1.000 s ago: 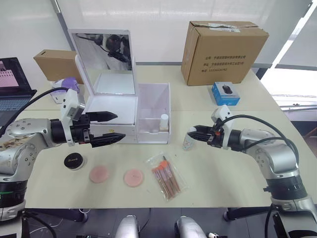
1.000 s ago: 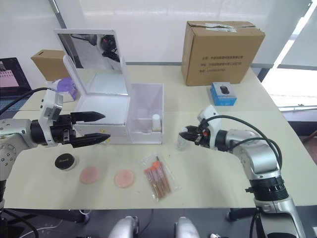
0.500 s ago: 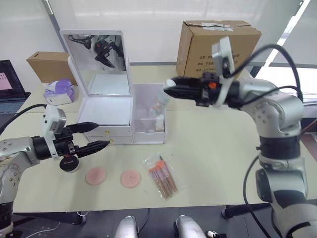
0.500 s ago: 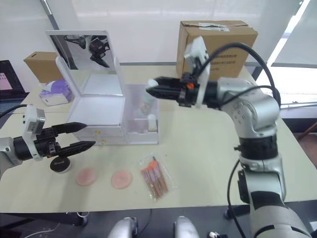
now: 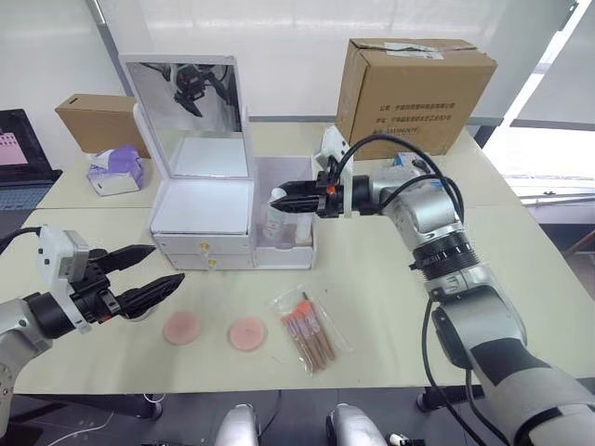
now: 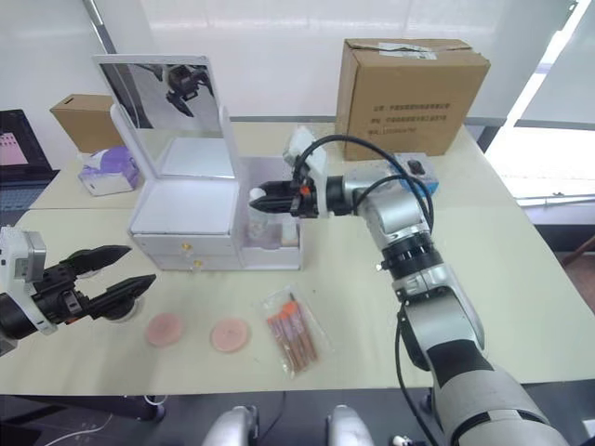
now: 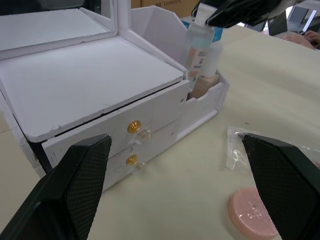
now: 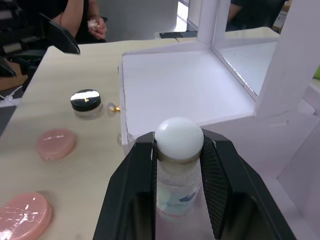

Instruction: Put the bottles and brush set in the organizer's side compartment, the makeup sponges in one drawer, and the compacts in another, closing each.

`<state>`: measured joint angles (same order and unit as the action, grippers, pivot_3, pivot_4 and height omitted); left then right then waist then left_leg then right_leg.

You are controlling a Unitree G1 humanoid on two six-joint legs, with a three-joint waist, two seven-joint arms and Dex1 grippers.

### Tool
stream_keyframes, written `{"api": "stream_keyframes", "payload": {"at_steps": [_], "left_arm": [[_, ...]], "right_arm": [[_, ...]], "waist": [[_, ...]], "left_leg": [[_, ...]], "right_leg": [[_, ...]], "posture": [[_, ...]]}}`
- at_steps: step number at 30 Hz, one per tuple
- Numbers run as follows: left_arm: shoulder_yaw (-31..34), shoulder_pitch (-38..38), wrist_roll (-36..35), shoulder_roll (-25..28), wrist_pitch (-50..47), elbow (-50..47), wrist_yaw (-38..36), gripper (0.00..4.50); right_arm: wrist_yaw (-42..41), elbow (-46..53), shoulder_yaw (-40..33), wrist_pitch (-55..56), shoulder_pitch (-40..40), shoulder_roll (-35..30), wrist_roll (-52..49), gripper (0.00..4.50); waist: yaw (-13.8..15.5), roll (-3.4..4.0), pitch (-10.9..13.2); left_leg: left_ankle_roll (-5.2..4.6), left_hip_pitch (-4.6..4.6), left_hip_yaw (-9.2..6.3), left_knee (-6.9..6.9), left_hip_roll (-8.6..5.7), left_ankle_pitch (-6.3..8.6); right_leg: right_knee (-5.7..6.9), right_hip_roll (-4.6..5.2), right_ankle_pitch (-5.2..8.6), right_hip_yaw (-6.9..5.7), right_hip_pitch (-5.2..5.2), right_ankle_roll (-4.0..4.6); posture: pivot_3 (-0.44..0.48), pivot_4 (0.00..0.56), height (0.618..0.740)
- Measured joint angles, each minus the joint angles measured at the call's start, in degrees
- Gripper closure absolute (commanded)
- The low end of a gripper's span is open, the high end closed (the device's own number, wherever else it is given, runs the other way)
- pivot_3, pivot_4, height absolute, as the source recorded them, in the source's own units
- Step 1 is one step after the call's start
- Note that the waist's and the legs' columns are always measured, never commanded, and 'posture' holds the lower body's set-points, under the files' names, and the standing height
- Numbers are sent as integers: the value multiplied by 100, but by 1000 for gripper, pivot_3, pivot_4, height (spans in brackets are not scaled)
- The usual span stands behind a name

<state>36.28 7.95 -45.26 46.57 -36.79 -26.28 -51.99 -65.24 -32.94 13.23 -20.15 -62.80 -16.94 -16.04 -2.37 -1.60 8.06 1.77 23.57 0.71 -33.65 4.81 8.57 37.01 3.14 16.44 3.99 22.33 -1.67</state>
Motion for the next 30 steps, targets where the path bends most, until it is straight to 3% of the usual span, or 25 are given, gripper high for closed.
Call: {"api": "stream_keyframes", "payload": {"at_steps": [9, 10, 19, 25, 30], "left_arm": [[39, 37, -169, 1, -51, 9, 59, 0], [38, 36, -164, 1, -35, 16, 58, 0], [-41, 8, -4, 1, 269, 305, -85, 0], [0, -19, 293, 211, 722, 1260, -588, 0], [519, 86, 899, 697, 1605, 3419, -1256, 0]], "right_arm": [[-218, -648, 280, 322, -151, 277, 648, 3586], [-221, -708, 281, 341, -182, 296, 688, 2861], [-272, -372, -205, 59, -453, 112, 461, 13], [-338, 590, -770, -573, -295, -541, 4, 13], [-328, 1142, -1665, -1035, 949, -2077, -289, 13]], "waist": [[-24, 1, 1], [-24, 1, 1], [-11, 2, 1], [-2, -1, 0], [76, -14, -3]], "left_leg": [[1, -8, -1, 11, 1, 1], [3, -9, -1, 12, 0, 1], [5, -7, 0, 17, 0, 3], [19, -13, 6, 33, -1, 12], [37, -15, 61, 46, -3, 23]], "right_leg": [[2, -2, -7, 0, 4, -12], [1, -2, -2, 0, 4, -3], [0, -1, 1, 0, 6, 3], [-7, 3, 5, -1, 9, 12], [-31, 42, 13, -3, 40, 25]], "posture": [[0, 150, 738], [0, 150, 738], [0, 150, 738], [0, 150, 738], [0, 150, 738]]}}
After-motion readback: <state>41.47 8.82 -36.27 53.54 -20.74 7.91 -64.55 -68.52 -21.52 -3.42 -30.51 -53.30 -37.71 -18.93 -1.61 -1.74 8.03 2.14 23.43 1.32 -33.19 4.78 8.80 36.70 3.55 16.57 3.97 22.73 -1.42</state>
